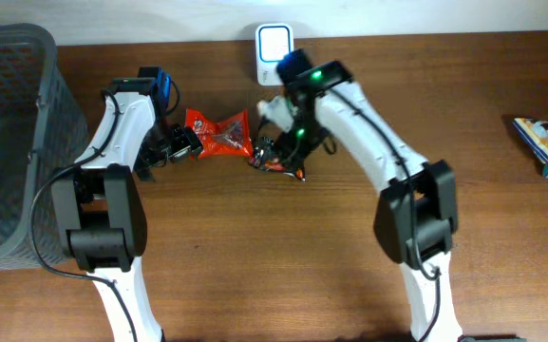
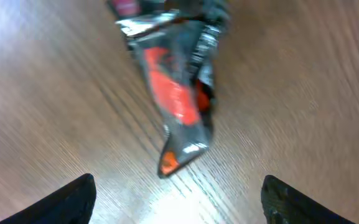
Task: Scan the item barcode
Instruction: 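Move the right gripper to the black snack packet and grasp it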
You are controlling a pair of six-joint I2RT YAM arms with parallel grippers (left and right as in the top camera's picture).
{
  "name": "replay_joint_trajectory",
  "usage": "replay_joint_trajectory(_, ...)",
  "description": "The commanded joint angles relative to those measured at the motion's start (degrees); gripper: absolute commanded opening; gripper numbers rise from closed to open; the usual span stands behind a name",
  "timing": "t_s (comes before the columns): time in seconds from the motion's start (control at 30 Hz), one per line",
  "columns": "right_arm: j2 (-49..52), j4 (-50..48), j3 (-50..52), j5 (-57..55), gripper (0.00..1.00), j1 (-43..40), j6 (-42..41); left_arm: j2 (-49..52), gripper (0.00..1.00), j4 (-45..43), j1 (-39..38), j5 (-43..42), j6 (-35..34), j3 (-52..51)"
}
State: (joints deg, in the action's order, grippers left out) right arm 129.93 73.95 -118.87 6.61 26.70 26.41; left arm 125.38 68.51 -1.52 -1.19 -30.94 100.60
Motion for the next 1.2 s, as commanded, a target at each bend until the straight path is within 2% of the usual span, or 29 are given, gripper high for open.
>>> replay_joint_trajectory(0.0,1.81,0.09,0.48,-4.31,0.80,2.29,7.93,0.31,0.99,0.07,0.20,0.57,-0.33,-0.28)
replay_joint_trajectory(0.07,2.71,-1.25,0.48,-4.07,0.77,3.10,7.89,0.31,0.99,0.07,0.20,0.57,-0.33,-0.28)
replay_joint_trajectory(0.17,3.85,-2.93,0.48,-3.76,0.62,3.23,7.85,0.31,0.99,0.04,0.20,0.57,-0.33,-0.28)
replay_joint_trajectory(0.27,5.38,-4.48,0.48,-1.42,0.57,3.23,7.65,0.31,0.99,0.07,0.20,0.57,-0.33,-0.28)
replay_joint_trajectory(0.67,7.39,-7.13,0.48,-1.03,0.51,3.23,7.19,0.31,0.99,0.07,0.20,0.59,-0.33,-0.28)
replay_joint_trajectory(0.73,8.09,-7.10,0.52,-1.03,0.49,3.23,5.99,0.31,0.99,0.04,0.20,0.57,-0.33,-0.28)
replay_joint_trajectory(0.8,8.55,-7.10,0.52,-1.05,0.43,3.23,5.66,0.31,0.99,0.07,0.20,0.57,-0.33,-0.28)
replay_joint_trajectory(0.9,9.01,-7.04,0.52,-1.07,0.41,3.23,4.33,0.31,0.99,0.07,0.20,0.57,-0.33,-0.28)
replay_joint_trajectory(1.17,9.09,-8.44,0.50,-1.09,0.15,3.23,-1.60,0.31,0.99,0.07,0.20,0.59,-0.33,-0.28)
